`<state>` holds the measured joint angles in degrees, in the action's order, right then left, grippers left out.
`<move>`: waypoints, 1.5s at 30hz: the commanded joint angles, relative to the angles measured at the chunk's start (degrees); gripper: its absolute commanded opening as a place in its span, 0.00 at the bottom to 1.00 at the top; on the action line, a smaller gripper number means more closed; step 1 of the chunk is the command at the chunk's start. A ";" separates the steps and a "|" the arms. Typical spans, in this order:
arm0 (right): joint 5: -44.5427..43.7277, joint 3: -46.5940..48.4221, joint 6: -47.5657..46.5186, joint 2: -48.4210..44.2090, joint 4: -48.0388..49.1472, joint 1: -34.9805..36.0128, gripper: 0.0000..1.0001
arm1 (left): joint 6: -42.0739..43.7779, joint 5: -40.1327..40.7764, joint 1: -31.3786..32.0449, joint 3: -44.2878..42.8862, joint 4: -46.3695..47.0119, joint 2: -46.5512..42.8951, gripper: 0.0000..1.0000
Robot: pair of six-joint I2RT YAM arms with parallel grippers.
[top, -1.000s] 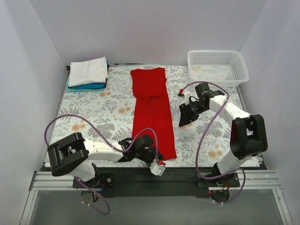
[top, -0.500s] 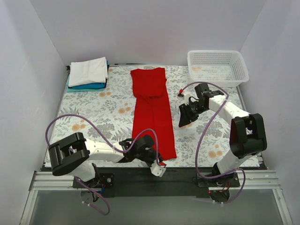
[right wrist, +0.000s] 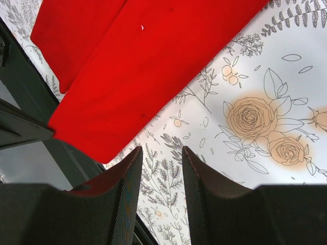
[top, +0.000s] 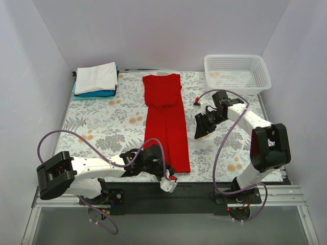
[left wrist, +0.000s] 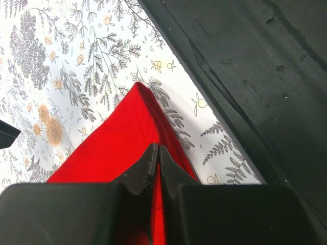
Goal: Fold and stack the t-shirts
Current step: Fold the tshirt
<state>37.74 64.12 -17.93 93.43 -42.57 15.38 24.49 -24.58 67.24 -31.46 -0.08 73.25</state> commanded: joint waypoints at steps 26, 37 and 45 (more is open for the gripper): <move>0.67 38.52 2.29 25.74 -1.03 9.93 0.38 | 2.23 0.06 0.26 -0.79 -11.35 -6.81 0.00; -6.96 43.90 4.48 37.70 3.45 14.95 0.31 | 1.44 0.50 0.26 0.09 -11.70 -8.56 0.00; -11.72 43.20 5.01 40.87 4.60 14.95 0.29 | 1.61 0.14 0.26 -0.97 -14.24 -11.11 0.00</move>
<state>30.76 106.10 -13.06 132.40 -40.25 30.46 26.13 -23.33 67.24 -31.55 -12.32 64.66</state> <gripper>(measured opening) 0.293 0.010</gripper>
